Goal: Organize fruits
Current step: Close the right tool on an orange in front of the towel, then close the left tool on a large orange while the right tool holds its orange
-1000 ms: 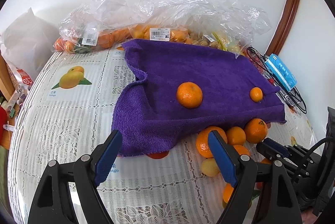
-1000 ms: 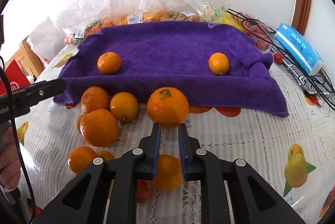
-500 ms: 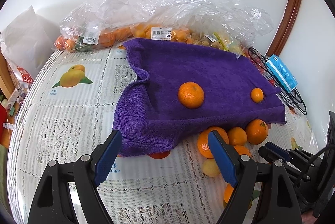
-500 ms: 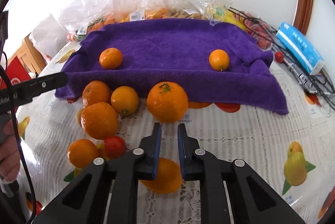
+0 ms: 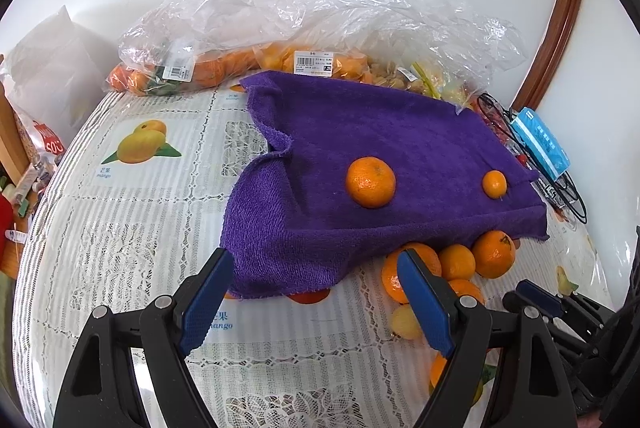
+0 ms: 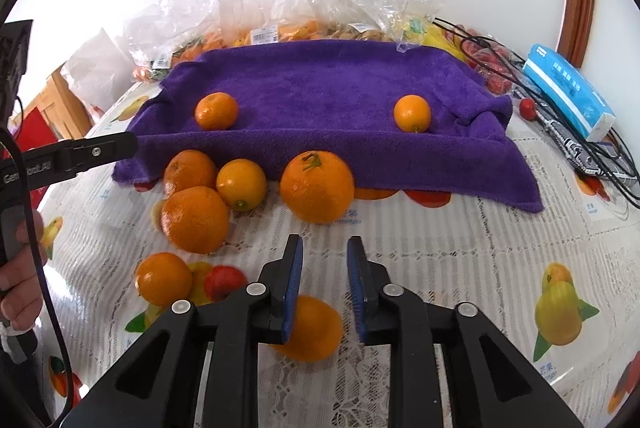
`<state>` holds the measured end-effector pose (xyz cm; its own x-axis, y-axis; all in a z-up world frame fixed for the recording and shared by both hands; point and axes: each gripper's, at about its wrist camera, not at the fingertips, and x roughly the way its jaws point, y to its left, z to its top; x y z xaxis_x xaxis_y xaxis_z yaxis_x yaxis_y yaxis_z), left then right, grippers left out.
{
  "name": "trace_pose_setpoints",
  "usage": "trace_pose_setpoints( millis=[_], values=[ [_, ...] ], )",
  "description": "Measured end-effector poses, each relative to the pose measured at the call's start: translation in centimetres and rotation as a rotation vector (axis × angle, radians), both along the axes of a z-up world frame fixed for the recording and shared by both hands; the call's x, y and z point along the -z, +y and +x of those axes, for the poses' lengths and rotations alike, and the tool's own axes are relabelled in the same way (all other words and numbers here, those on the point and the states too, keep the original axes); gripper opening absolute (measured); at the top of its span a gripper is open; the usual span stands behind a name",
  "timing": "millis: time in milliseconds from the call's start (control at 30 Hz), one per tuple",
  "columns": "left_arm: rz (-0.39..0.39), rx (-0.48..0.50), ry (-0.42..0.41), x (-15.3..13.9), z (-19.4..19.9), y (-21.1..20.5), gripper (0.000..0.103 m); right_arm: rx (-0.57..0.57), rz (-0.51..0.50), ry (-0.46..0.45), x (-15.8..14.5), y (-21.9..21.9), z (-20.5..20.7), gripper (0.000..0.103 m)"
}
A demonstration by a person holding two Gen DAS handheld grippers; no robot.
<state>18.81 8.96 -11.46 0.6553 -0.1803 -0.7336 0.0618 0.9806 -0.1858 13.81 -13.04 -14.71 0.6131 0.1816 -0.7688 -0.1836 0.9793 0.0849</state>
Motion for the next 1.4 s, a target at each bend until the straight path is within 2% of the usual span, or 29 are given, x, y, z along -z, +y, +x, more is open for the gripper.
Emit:
trace_pose_setpoints(
  millis=[33,67,333,467,600,667,933,1033,1400],
  values=[
    [0.000,0.000,0.000,0.0,0.0,0.0,0.083,-0.011,0.003,0.004,0.0,0.1,-0.1,0.033],
    [-0.001,0.000,0.001,0.0,0.1,0.0,0.083,-0.015,0.000,0.004,0.0,0.1,-0.3,0.033],
    [-0.009,-0.004,0.006,0.2,0.0,0.1,0.083,-0.058,0.062,0.023,-0.2,-0.1,-1.9,0.037],
    [-0.016,-0.006,0.015,0.3,-0.2,0.1,0.083,-0.074,0.045,0.035,0.3,0.3,-3.0,0.038],
    [-0.022,-0.003,0.012,0.2,-1.0,-0.1,0.082,-0.073,0.014,0.026,1.0,0.2,-4.1,0.038],
    [-0.023,0.002,0.011,0.1,-1.3,-0.3,0.082,-0.067,0.023,0.021,1.0,0.0,-4.2,0.033],
    [-0.014,0.026,0.010,-0.1,-2.5,-1.1,0.083,-0.030,0.080,0.032,1.1,-1.0,-2.7,0.033],
    [-0.019,0.035,0.010,-0.2,-2.7,-1.4,0.083,-0.044,0.068,0.027,1.0,-1.0,-2.7,0.032],
    [-0.044,0.051,0.066,1.0,0.0,-4.7,0.080,0.060,0.059,-0.017,0.2,-6.5,-3.6,0.032]
  ],
)
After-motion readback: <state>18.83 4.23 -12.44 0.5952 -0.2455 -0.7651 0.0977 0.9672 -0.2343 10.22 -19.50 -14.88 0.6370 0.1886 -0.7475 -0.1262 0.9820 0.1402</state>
